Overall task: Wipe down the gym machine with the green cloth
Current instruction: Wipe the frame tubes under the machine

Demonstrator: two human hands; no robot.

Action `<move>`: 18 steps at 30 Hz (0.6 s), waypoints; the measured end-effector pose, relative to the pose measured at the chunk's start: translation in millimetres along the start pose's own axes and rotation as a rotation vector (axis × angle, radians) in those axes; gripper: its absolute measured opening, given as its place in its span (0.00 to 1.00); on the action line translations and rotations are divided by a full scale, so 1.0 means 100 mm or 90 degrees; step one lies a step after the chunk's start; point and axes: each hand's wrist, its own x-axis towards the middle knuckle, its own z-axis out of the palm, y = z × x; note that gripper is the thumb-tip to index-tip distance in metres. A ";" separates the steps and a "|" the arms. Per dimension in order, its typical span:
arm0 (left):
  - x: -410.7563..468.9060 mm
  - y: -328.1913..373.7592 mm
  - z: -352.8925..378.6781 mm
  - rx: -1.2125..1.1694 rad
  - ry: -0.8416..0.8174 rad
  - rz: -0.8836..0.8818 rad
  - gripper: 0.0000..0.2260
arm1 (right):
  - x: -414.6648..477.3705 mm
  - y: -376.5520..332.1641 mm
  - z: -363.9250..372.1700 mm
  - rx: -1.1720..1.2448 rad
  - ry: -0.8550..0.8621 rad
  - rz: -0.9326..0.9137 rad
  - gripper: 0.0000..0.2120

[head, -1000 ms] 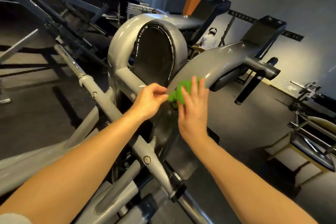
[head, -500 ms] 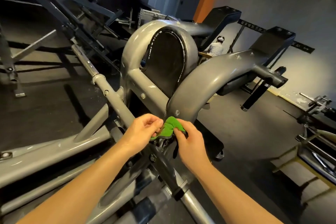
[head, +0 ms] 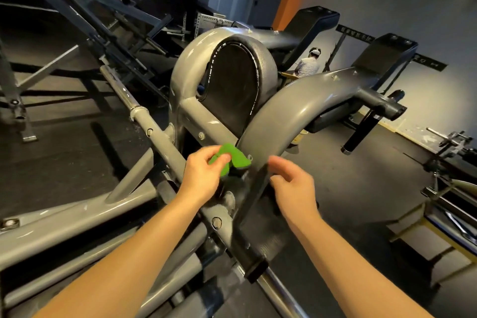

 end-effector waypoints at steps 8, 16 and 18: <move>0.41 0.16 0.56 0.171 -0.003 0.194 0.18 | 0.50 0.09 -0.05 0.080 0.041 0.096 0.34; 0.36 -0.03 0.62 0.203 0.041 0.324 0.13 | 0.51 0.13 0.05 0.085 0.058 0.014 0.35; 0.37 -0.12 0.65 0.186 0.033 0.346 0.10 | 0.52 0.16 0.06 0.068 0.072 0.016 0.35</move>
